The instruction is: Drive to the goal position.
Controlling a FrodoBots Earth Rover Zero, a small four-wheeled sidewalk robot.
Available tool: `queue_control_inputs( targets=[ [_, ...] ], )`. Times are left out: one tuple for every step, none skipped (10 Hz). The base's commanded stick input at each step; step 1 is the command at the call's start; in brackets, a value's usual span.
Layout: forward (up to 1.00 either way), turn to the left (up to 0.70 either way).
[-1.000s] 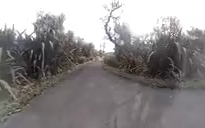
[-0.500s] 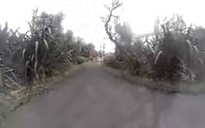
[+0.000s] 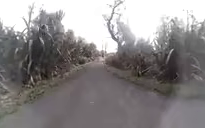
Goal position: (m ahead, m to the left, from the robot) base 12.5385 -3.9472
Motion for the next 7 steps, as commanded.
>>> queue_control_inputs(
  targets=[
    [0.70,-0.15],
    [0.70,-0.27],
    [0.70,-0.35],
    [0.70,-0.35],
    [0.70,-0.35],
    [0.70,-0.29],
    [0.70,-0.07]
  ],
)
